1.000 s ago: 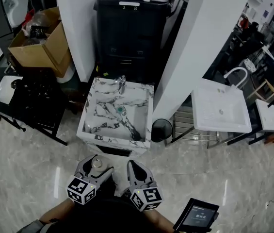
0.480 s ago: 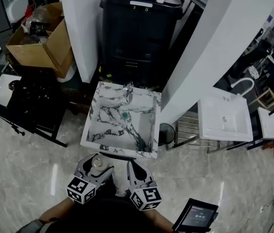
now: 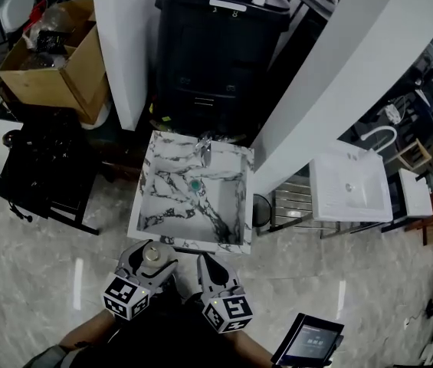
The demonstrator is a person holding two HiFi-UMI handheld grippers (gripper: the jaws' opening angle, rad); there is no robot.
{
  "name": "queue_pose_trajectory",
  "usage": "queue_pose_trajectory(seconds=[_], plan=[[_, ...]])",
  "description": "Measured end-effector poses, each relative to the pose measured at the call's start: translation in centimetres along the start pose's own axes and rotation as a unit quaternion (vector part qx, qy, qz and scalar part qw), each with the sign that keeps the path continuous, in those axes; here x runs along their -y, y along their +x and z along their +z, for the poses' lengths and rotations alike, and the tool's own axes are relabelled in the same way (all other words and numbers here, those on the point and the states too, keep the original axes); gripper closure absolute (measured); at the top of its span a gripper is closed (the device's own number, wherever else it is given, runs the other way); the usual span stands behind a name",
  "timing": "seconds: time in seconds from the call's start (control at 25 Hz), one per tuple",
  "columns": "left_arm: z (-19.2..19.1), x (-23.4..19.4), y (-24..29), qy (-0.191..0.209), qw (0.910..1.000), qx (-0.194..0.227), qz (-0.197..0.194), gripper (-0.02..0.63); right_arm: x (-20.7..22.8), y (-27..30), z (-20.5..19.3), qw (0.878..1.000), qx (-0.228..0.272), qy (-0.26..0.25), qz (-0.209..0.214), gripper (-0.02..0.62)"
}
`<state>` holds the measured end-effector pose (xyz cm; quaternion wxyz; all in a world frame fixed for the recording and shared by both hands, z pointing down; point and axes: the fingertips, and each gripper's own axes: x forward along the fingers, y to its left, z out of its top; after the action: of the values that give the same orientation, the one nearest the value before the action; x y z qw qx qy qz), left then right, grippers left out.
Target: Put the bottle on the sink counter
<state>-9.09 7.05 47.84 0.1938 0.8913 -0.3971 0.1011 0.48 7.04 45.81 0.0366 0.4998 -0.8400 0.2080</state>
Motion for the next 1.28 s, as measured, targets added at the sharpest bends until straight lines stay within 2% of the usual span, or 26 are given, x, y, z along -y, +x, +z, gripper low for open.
queue_pose_trajectory(seconds=[0.48,0.96,1.28], plan=[[-0.3,-2.2,2.2,-0.007,0.9999,-0.008,0.009,0.272,1.5,2.8,-0.4,1.0,-0.016,0.005,0.004,0.6],[2.3,-4.7,7.6,-0.022,0.9985,-0.011,0.05,0.272,6.0,7.4,2.5,0.999,-0.021,0.016,0.045,0.6],[2.3,-7.9,11.7,-0.009,0.9944,-0.027,0.102,0.272,8.9,9.7,3.2,0.997,-0.038,0.017,0.07,0.6]])
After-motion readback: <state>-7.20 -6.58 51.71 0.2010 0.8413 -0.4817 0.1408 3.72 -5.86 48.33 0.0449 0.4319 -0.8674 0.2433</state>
